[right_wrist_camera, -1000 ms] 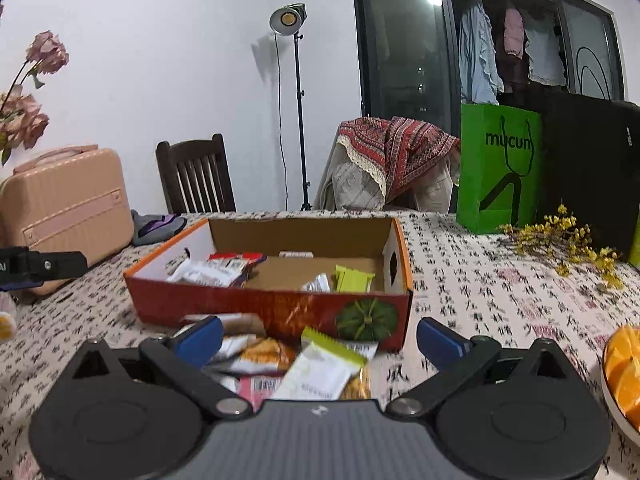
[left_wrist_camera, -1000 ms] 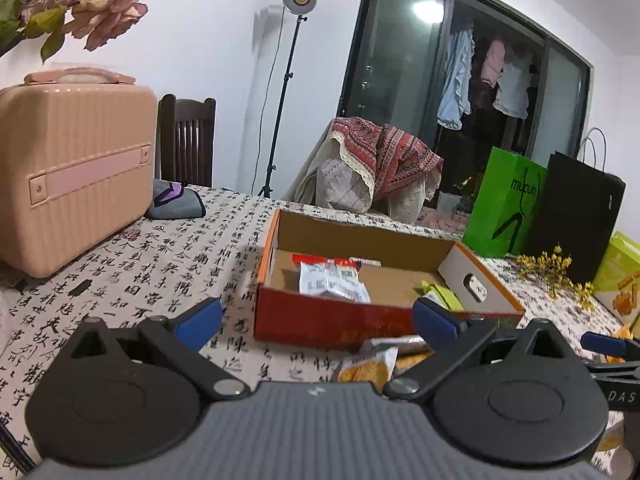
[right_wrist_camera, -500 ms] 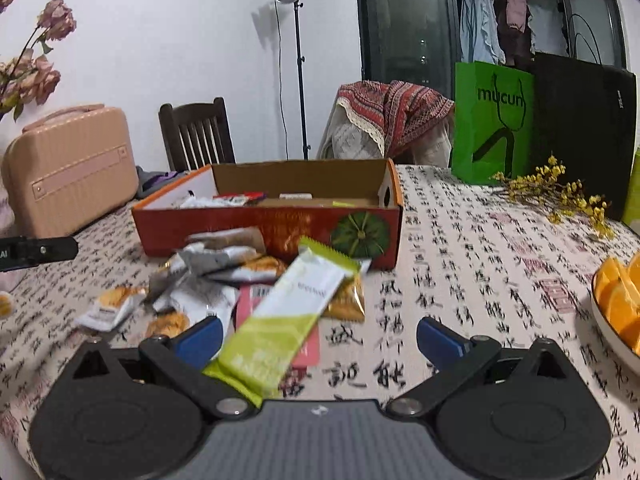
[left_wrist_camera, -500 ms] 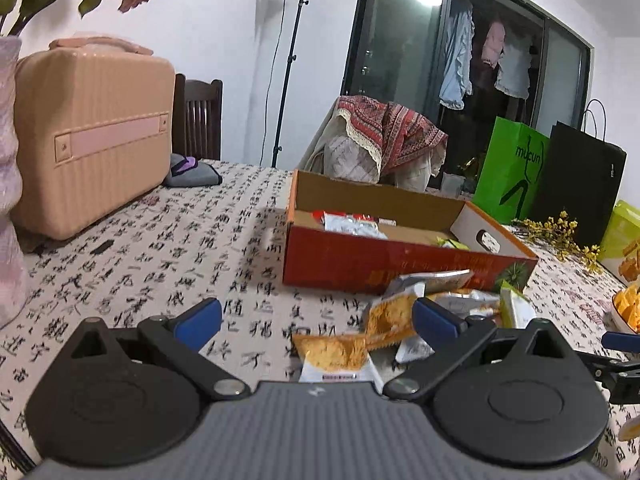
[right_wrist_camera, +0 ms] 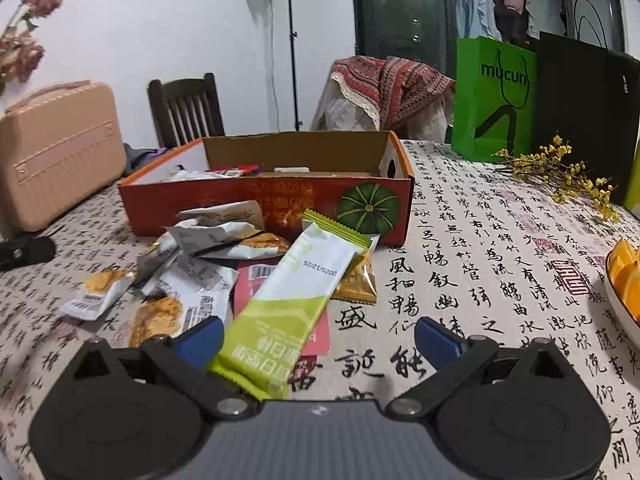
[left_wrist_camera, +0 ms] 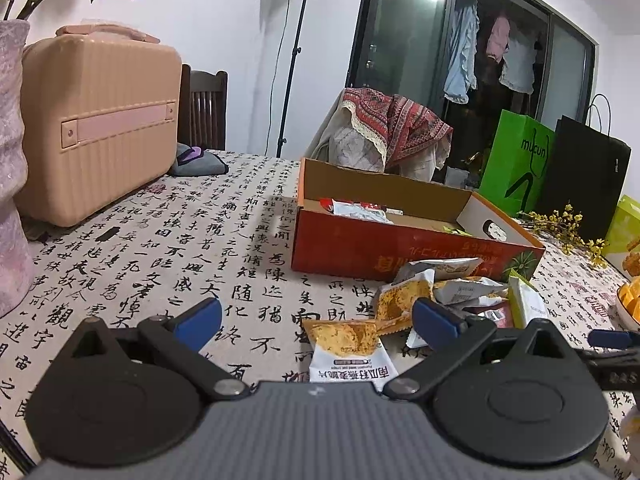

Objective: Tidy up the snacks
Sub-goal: 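Grasp the green-white bar with the right gripper while the left approaches a biscuit packet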

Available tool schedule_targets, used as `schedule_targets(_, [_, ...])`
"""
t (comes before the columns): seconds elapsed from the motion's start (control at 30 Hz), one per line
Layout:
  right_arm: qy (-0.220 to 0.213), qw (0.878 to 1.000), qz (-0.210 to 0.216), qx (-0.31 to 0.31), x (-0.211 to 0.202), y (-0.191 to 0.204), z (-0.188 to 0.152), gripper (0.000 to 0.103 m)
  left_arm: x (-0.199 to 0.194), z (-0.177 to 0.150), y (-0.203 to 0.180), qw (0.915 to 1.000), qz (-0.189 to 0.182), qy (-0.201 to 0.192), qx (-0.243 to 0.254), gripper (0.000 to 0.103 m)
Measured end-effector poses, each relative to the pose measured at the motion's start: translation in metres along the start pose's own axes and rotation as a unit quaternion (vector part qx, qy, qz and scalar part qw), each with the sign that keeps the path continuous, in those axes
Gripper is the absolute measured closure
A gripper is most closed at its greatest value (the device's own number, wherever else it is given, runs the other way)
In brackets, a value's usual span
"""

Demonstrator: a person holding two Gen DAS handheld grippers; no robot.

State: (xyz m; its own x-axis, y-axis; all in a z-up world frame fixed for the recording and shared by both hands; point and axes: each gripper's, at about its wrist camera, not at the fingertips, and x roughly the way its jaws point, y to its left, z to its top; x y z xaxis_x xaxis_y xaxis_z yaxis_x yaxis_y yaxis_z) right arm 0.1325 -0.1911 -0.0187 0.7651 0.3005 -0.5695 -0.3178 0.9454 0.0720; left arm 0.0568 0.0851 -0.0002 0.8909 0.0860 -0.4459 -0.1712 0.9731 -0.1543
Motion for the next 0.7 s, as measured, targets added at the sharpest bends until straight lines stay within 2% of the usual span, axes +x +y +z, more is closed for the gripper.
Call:
schedule_targets(0.23, [0.007,0.999,-0.019,0.026,0.024,0.005,0.019,0.007,0.005,0.000,0.003,1.0000,0.005,0.006,-0.004,0.000])
schedule_targets(0.37, [0.022,0.999,-0.029,0.033,0.039,0.009,0.024,0.017,0.008,-0.001,0.002,0.9999,0.006,0.010,-0.005,0.000])
schedule_targets(0.43, [0.031,0.998,-0.038,0.038,0.045,0.010,0.025,0.024,0.009,-0.002,0.002,0.9999,0.006,0.013,-0.004,0.000])
schedule_targets(0.5, [0.040,0.997,-0.044,0.042,0.050,0.011,0.025,0.040,0.010,-0.002,0.002,0.9999,0.006,0.014,-0.004,0.000])
schedule_targets(0.63, [0.041,0.997,-0.027,0.051,0.049,0.005,0.022,0.051,0.012,-0.001,0.003,0.9998,0.009,0.017,-0.008,0.000])
schedule_targets(0.7, [0.037,0.998,-0.023,0.053,0.045,0.001,0.020,0.060,0.013,-0.001,0.004,0.9997,0.007,0.020,-0.012,0.000])
